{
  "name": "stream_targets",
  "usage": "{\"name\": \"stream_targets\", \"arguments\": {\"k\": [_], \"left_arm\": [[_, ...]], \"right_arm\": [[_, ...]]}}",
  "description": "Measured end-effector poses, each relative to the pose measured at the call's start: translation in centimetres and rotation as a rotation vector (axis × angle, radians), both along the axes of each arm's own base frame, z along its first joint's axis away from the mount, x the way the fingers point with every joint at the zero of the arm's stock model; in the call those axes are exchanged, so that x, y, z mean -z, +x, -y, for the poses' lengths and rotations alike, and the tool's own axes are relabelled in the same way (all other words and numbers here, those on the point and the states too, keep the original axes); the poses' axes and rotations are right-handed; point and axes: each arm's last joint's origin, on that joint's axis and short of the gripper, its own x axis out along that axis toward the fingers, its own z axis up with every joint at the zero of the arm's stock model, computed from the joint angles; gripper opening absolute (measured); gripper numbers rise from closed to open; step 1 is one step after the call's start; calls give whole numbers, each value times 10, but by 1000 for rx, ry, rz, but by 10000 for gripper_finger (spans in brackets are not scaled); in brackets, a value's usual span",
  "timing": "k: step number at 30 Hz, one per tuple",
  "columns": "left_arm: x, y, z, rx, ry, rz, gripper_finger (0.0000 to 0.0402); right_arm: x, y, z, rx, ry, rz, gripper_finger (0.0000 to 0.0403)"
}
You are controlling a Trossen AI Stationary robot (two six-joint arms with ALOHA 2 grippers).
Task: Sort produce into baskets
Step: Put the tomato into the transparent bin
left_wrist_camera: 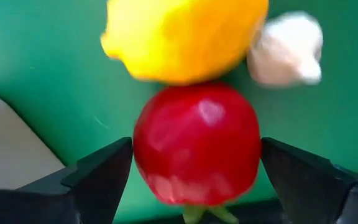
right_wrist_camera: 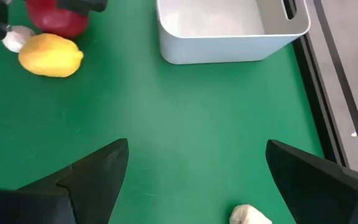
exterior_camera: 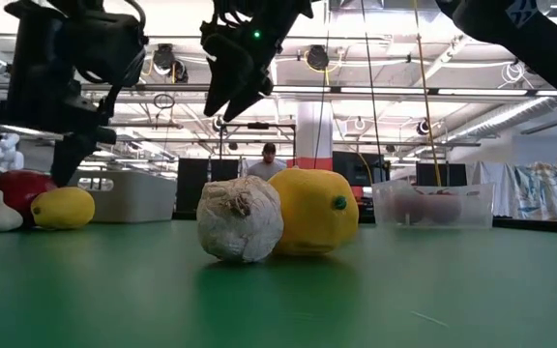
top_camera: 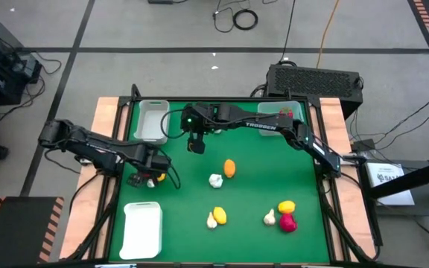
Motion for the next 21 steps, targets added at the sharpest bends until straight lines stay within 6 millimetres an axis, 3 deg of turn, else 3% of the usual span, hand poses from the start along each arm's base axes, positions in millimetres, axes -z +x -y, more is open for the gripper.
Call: {"name": "stream_targets", "arguments": {"k": [12, 21], "left_arm": [[14, -8, -5, 43, 7, -26, 354], [14, -8, -7, 32, 33, -30, 306]], "right_arm": [[0, -1, 3, 8, 2, -1, 370], [2, -4, 2, 9, 9, -41, 370]]}}
